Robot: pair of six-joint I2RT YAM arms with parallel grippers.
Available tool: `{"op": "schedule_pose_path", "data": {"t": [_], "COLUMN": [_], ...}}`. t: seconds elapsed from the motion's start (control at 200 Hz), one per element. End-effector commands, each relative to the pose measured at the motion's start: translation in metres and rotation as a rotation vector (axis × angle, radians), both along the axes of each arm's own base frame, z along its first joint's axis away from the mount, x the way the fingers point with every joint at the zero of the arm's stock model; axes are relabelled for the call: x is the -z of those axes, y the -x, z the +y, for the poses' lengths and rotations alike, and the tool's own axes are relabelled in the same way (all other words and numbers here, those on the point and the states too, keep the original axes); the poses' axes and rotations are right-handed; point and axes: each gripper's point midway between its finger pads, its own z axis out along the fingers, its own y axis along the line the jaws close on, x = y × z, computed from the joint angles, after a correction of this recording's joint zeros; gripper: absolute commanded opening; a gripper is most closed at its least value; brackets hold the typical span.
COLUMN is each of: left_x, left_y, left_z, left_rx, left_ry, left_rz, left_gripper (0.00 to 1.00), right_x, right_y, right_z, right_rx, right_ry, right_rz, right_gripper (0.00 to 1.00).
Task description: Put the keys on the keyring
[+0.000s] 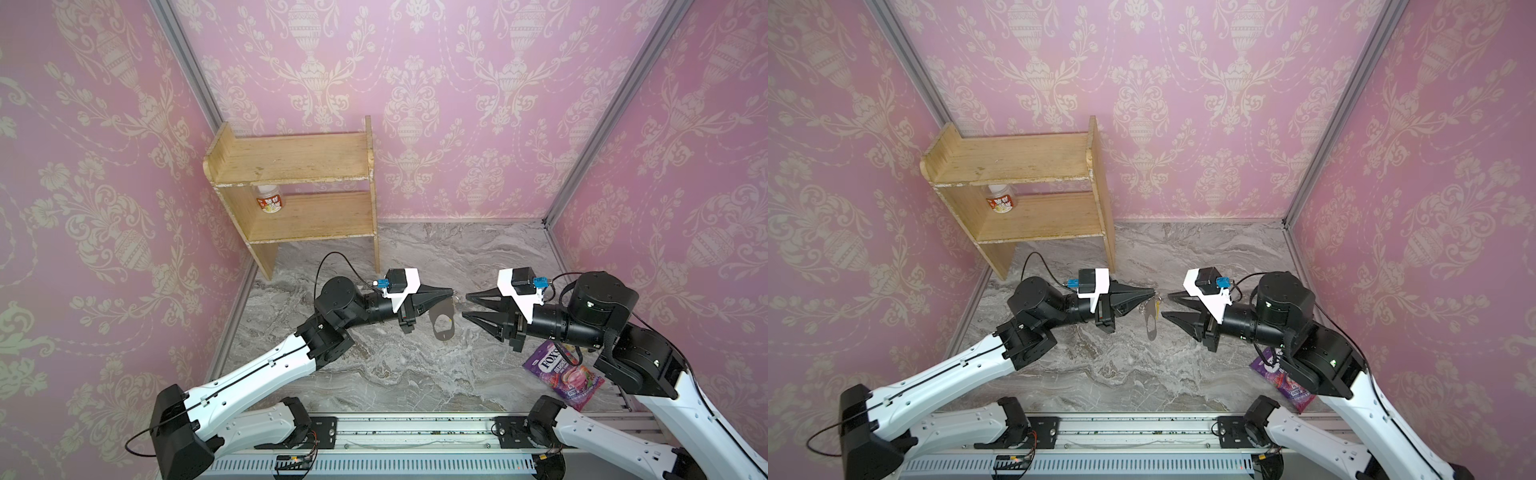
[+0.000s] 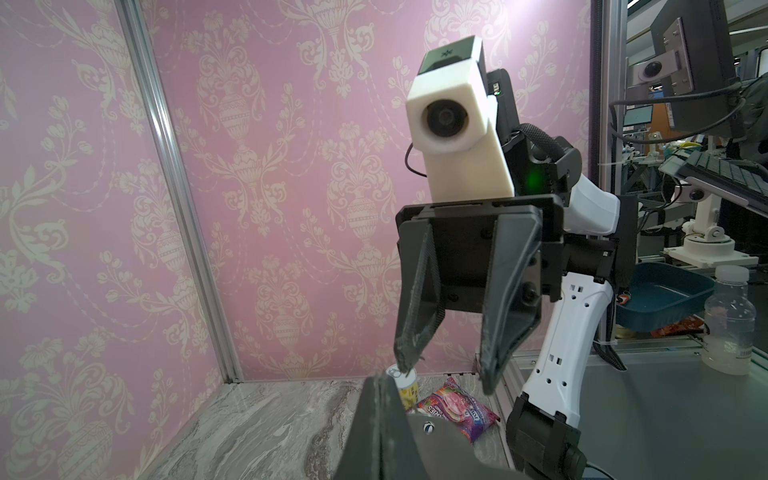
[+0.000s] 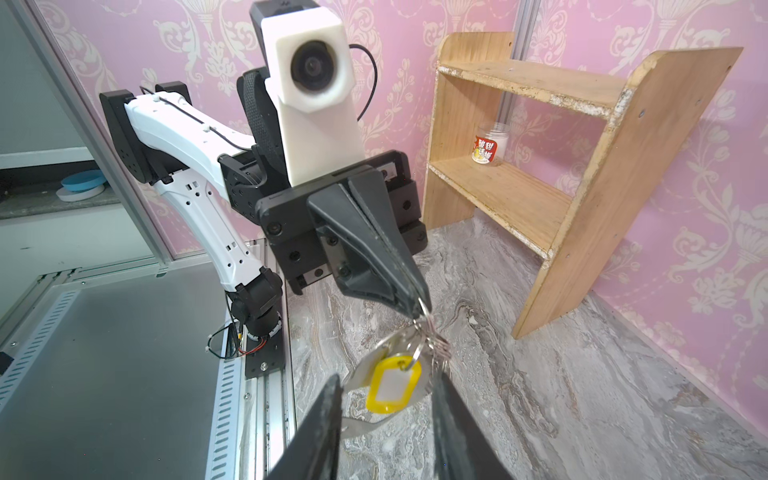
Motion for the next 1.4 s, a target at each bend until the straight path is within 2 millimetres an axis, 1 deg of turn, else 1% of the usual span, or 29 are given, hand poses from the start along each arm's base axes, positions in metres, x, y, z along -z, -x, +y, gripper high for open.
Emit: {"op": "schedule_pose_path", "data": {"t": [0.0,0.09,0.265,0.49,0.645,0.735,0.861,0.966,1.126,1.206,1.266,1.381,1.396], "left_x": [-0.016,-0.016,-0.016,-0.020,-0.023,-0.024,-0.024,-0.025,-0.027,-0.027,-0.027,-0.026,-0.026], "left_y": [0.012,0.015,0.020,0.023,0.022,0.022,0.022,0.021,0.021,0.021,0.020,0.019,0.019], "left_z": [0.007,0.008,0.009,0.012,0.015,0.014,0.012,0.012,0.013,0.013,0.012,0.011,0.011], "left_rx": [0.037,0.053,0.079,0.076,0.059,0.064,0.076,0.073,0.063,0.063,0.061,0.061,0.062], "left_ry": [0.043,0.044,0.044,0.057,0.068,0.068,0.071,0.076,0.081,0.079,0.079,0.076,0.076], "left_rz": [-0.024,-0.026,-0.021,-0.035,-0.048,-0.046,-0.042,-0.043,-0.052,-0.052,-0.051,-0.049,-0.049], "left_gripper": [0.00,0.00,0.00,0.00,0.00,0.00,0.00,0.00,0.00,0.00,0.00,0.00,0.00], "right_x": [-0.012,-0.011,-0.015,-0.011,-0.006,-0.006,-0.008,-0.008,-0.003,-0.003,-0.004,-0.006,-0.007], "right_y": [-0.004,-0.008,-0.009,-0.009,-0.006,-0.005,-0.005,-0.005,-0.004,-0.004,-0.003,-0.003,-0.003], "right_z": [0.005,0.009,0.014,0.017,0.016,0.016,0.018,0.020,0.019,0.017,0.016,0.015,0.015], "right_rx": [-0.009,-0.017,-0.034,-0.052,-0.061,-0.064,-0.072,-0.083,-0.084,-0.078,-0.076,-0.071,-0.071], "right_ry": [-0.031,-0.042,-0.063,-0.061,-0.056,-0.067,-0.081,-0.082,-0.074,-0.078,-0.080,-0.084,-0.085], "right_rz": [-0.020,-0.011,-0.007,0.016,0.036,0.041,0.041,0.047,0.057,0.055,0.050,0.046,0.043], "right_gripper": [0.33,0.29,0.24,0.15,0.15,0.15,0.12,0.10,0.17,0.17,0.14,0.00,0.00]}}
